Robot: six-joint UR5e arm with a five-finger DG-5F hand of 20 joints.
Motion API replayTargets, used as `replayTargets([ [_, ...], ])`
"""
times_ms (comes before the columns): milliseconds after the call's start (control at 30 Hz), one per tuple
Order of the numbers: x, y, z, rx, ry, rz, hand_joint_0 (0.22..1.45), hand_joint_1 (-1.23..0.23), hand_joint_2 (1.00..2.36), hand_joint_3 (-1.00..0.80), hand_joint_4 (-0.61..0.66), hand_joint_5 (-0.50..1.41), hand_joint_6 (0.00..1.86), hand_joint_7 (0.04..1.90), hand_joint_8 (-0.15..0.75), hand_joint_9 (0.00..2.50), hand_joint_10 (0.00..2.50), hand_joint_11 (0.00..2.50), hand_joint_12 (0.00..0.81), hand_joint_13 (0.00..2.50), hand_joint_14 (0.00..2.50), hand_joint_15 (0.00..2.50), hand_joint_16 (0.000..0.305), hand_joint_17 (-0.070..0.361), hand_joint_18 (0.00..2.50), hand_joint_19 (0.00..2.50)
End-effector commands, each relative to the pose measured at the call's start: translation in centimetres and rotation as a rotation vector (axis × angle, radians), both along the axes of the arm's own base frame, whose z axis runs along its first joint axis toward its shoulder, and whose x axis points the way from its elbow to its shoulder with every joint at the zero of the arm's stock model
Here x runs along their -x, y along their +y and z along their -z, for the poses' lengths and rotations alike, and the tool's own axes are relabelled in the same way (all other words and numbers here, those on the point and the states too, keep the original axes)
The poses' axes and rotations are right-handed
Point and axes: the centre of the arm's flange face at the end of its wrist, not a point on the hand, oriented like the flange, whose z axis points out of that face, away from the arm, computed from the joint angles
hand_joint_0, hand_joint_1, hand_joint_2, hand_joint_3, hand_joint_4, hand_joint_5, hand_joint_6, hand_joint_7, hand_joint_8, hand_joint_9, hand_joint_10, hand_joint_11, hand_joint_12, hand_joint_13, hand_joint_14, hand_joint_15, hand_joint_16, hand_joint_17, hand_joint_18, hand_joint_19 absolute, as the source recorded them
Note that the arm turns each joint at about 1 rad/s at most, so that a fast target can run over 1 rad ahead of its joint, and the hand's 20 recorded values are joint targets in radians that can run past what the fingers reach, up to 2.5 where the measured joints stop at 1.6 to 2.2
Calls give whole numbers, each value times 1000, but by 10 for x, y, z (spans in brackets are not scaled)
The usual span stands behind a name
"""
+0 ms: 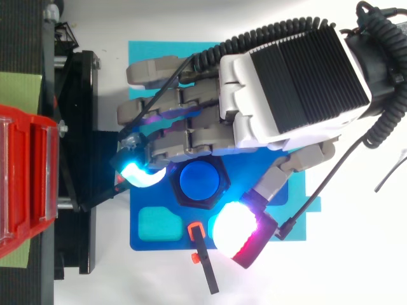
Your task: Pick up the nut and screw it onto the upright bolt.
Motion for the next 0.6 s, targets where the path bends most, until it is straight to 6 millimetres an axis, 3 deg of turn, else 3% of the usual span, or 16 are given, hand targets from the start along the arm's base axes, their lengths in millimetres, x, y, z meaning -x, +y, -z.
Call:
replayTargets([
  [0,1,0,4,4,-2,1,485,-164,1000,-500,223,-131,503,799,268,678,0,0,317,247,0,0,40,90,0,0],
  [567,2,-2,4,3,1,5,494,-168,1000,-500,251,-81,505,1021,275,718,0,0,312,263,0,0,39,87,0,0],
])
